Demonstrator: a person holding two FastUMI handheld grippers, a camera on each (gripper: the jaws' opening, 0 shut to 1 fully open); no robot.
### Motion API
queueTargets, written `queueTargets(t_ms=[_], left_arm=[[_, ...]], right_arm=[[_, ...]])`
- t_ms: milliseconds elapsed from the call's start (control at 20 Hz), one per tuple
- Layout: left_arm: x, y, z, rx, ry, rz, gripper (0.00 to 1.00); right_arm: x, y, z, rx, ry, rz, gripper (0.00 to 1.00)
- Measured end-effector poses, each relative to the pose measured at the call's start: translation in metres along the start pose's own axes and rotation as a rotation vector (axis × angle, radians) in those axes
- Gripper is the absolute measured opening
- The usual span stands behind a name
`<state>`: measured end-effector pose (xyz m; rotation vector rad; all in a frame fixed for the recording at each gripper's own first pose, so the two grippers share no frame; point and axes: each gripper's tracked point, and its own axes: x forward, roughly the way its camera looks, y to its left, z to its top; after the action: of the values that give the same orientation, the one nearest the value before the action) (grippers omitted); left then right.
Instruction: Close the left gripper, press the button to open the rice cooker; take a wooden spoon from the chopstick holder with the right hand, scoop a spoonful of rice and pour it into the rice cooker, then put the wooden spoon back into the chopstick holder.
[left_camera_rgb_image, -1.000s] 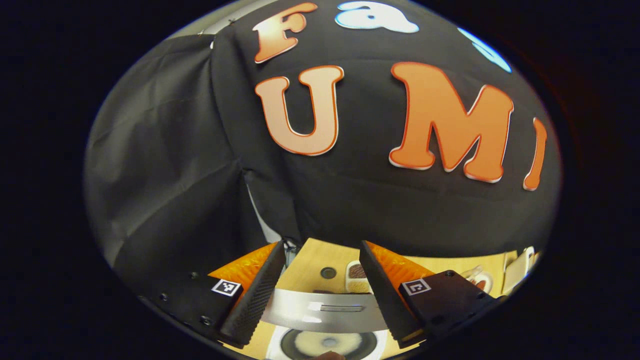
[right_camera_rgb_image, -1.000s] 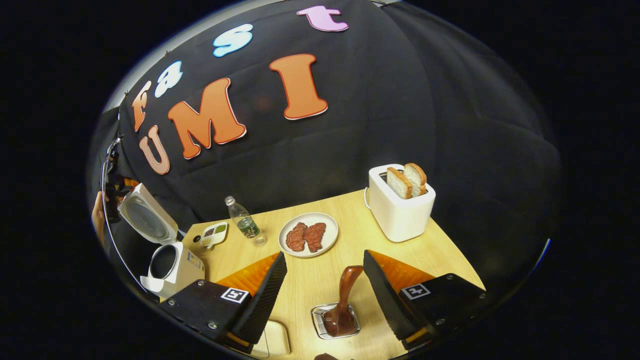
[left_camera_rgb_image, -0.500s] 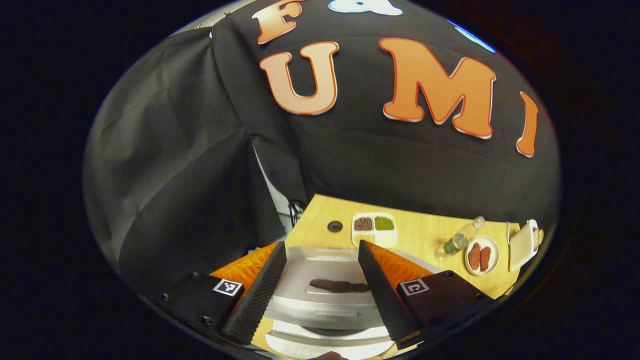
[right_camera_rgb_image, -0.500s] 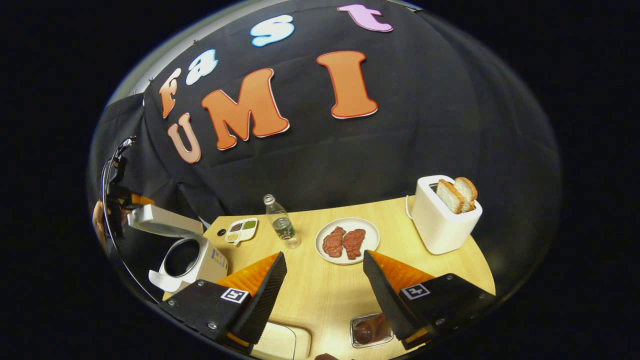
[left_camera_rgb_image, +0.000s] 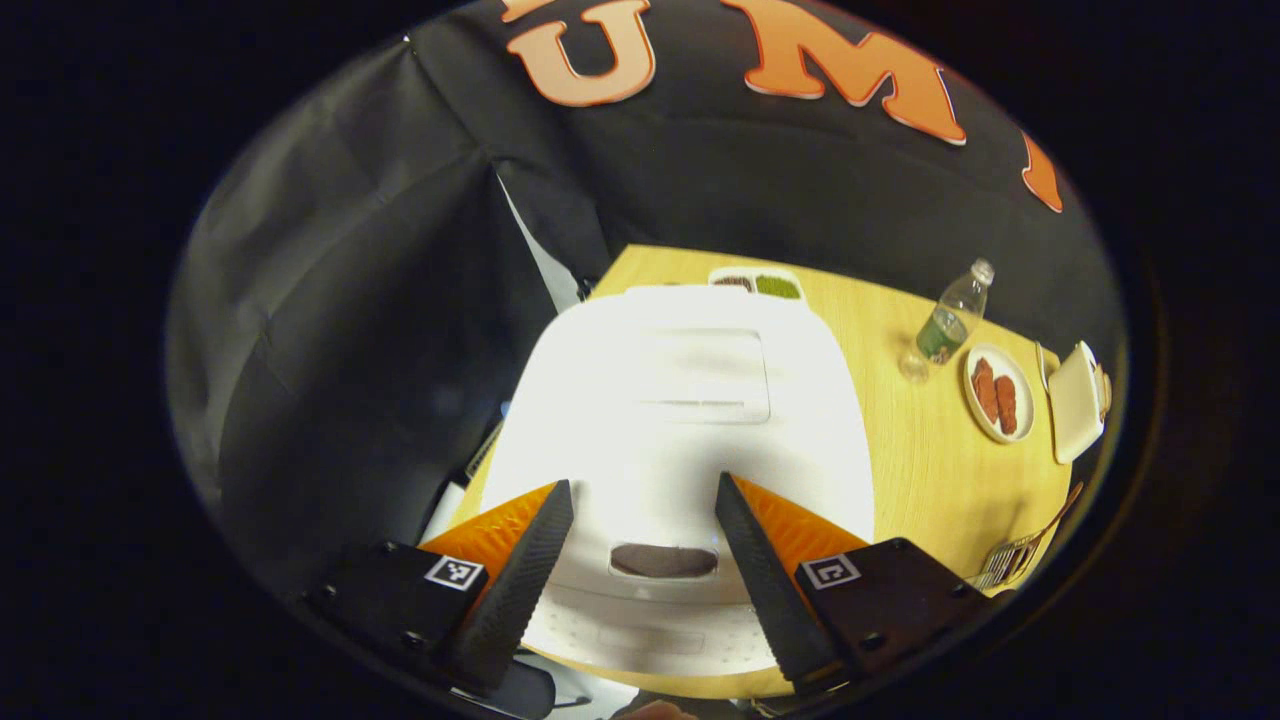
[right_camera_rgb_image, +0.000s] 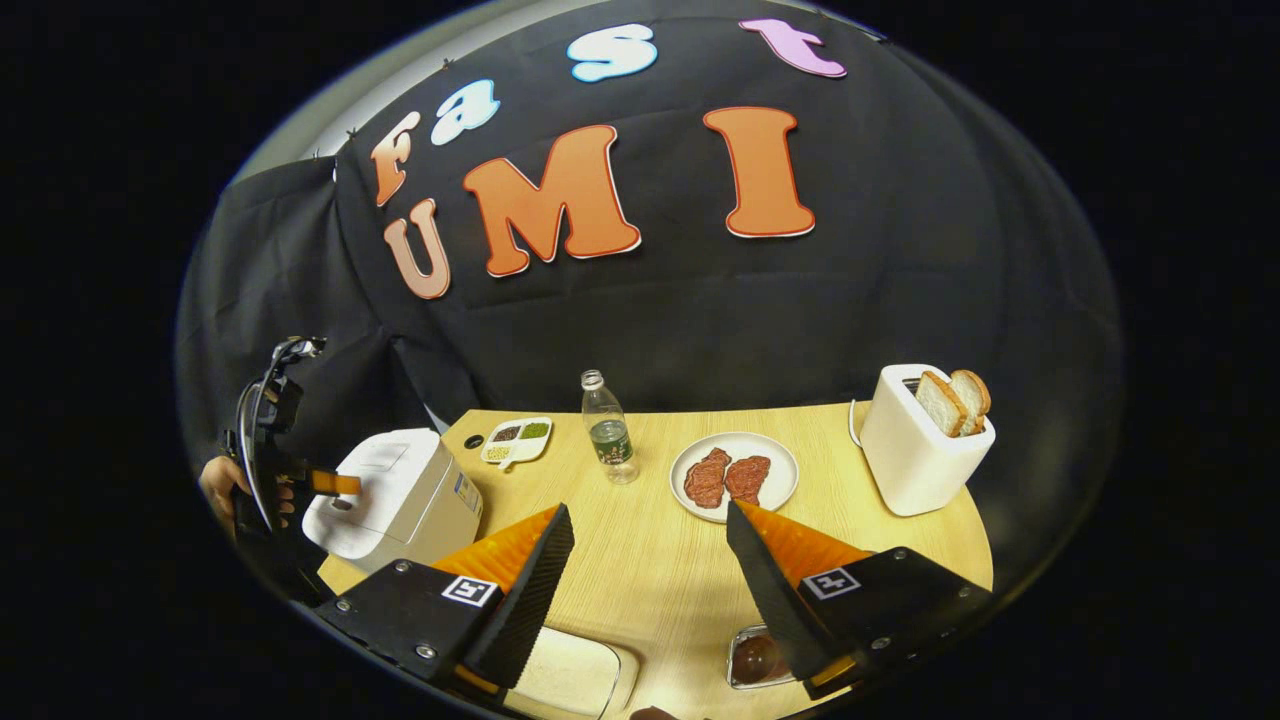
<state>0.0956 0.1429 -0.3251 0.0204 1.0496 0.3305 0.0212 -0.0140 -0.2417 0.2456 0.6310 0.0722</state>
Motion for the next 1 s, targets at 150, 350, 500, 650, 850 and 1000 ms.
queueTargets(t_ms=[150, 350, 500, 650, 850, 1000], left_arm=[[-0.002, -0.006, -0.012, -0.113, 0.074, -0.045, 0.94], [0.007, -0.004, -0.01, -0.089, 0.001, -0.056, 0.96], [0.0, -0.009, -0.007, -0.07, -0.075, -0.082, 0.95], [-0.025, -0.018, 0.012, -0.077, -0.191, -0.143, 0.95], [-0.089, -0.018, 0.053, -0.036, -0.422, -0.153, 0.95], [-0.144, -0.015, 0.064, -0.022, -0.577, -0.193, 0.94]], right_arm=[[-0.009, 0.003, -0.001, -0.015, -0.011, 0.002, 0.95], [-0.01, 0.011, -0.006, -0.024, 0.002, 0.024, 0.95], [-0.014, 0.021, 0.001, -0.029, -0.015, 0.042, 0.95], [-0.018, 0.028, 0.012, -0.037, -0.05, 0.047, 0.95], [-0.033, 0.043, 0.041, -0.07, -0.156, 0.038, 0.95], [-0.05, 0.047, 0.07, -0.109, -0.248, 0.007, 0.95]])
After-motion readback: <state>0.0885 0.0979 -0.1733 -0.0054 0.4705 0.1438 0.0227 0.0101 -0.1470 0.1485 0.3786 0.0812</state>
